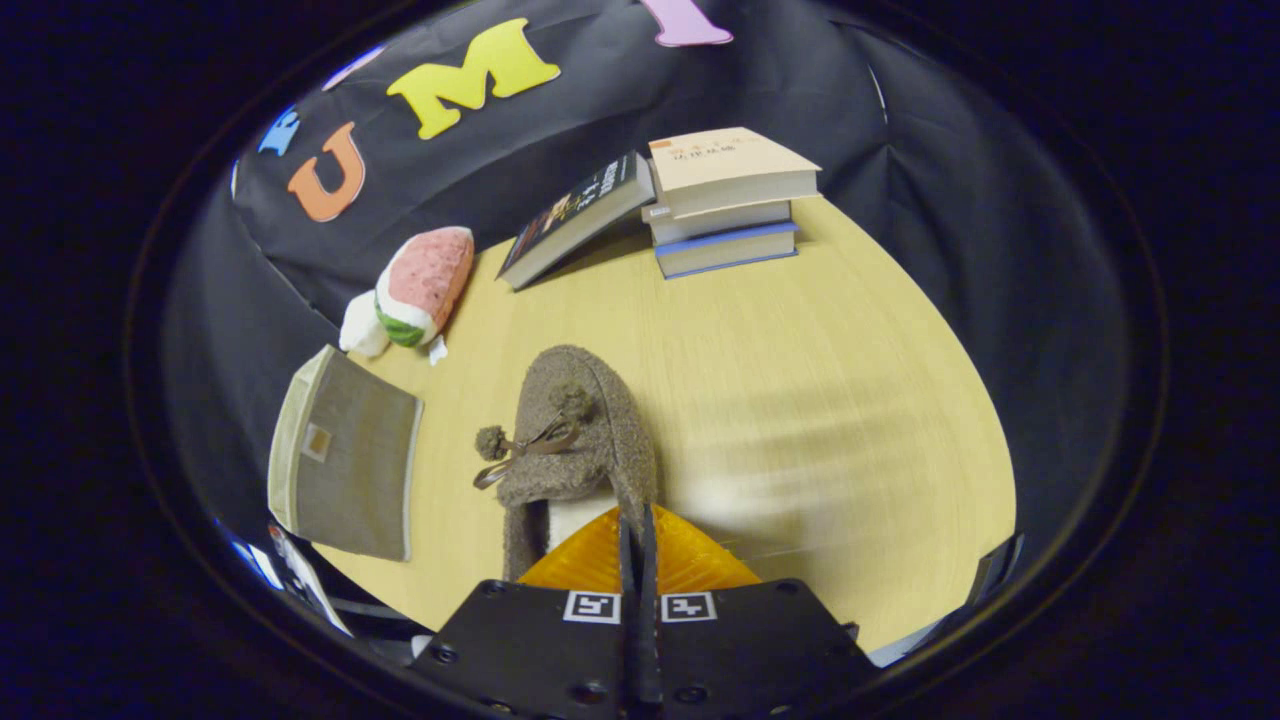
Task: Open the storage box then place both shoes into the box .Put the left shoe in first, then the right shoe, with the right side of both shoes facing outward in a uniform manner.
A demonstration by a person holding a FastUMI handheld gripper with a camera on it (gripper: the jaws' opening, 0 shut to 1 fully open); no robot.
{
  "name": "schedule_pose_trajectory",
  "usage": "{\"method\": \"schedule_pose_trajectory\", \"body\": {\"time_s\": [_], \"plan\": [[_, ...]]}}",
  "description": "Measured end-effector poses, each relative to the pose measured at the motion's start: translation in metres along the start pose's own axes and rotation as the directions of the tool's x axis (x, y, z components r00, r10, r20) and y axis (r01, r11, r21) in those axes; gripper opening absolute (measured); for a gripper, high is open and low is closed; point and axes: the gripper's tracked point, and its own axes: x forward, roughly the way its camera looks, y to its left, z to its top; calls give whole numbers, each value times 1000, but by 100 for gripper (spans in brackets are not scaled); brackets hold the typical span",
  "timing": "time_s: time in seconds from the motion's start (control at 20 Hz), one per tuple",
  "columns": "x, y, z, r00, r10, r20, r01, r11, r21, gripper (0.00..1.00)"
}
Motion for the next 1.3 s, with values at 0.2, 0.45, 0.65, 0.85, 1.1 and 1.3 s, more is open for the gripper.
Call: {"method": "schedule_pose_trajectory", "body": {"time_s": [0.2, 0.45, 0.65, 0.85, 1.1, 1.3], "plan": [[-29, 35, 16, 998, 14, 56, -17, 998, 53, 0], [-62, 88, 30, 993, -4, 115, -6, 996, 88, 0], [-83, 151, 36, 987, 0, 159, -18, 993, 114, 0], [-90, 226, 34, 982, 44, 183, -65, 992, 107, 0], [-83, 310, 25, 978, 94, 187, -111, 990, 82, 0], [-58, 357, 13, 981, 113, 159, -126, 989, 79, 0]]}}
